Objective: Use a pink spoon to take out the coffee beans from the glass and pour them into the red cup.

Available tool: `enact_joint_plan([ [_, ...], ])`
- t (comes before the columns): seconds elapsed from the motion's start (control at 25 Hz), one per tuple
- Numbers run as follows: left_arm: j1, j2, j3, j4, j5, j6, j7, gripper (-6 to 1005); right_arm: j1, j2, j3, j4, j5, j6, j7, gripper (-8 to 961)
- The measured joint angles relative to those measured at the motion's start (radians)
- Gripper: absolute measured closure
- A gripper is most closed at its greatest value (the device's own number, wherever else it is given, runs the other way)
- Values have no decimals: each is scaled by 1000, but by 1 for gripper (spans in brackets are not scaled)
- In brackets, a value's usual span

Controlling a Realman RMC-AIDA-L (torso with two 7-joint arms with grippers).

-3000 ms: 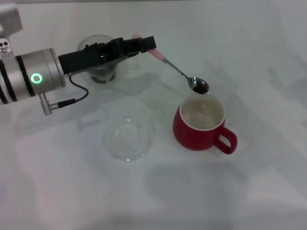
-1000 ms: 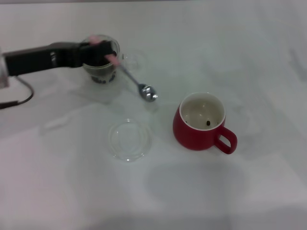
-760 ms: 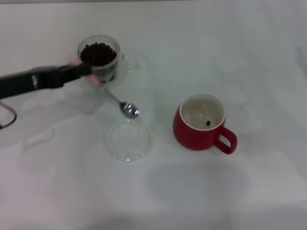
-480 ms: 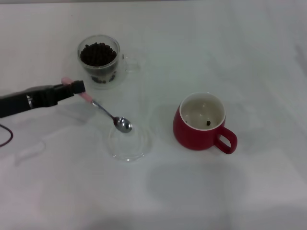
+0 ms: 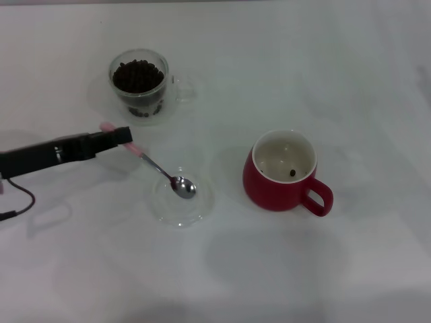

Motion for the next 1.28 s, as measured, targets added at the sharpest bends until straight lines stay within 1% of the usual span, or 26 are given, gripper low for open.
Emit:
enact_joint_plan([
  [0.2, -34, -7, 0, -72, 6, -6, 20, 826, 0, 0, -2, 2, -2, -1, 0, 82],
  [0.52, -28, -26, 0, -81, 13, -18, 37, 820, 0, 0, -4, 2, -6, 0, 0, 82],
  [0.84, -40, -29, 0, -114, 12, -18, 55, 814, 0, 0, -4, 2, -8, 6, 0, 82],
  [1.0, -41, -27, 0, -115, 6, -17, 62, 811, 0, 0, -5, 3, -9, 7, 0, 82],
  [1.12, -41, -18, -4, -109, 3, -13, 65, 794, 0, 0, -6, 4, -9, 7, 0, 82],
  [1.2, -38, -10, -24, -106, 0, -5, 72, 766, 0, 0, -6, 5, -9, 7, 0, 82],
  [1.28, -34, -1, -65, -106, -1, 8, 81, 737, 0, 0, -8, 5, -10, 8, 0, 82],
])
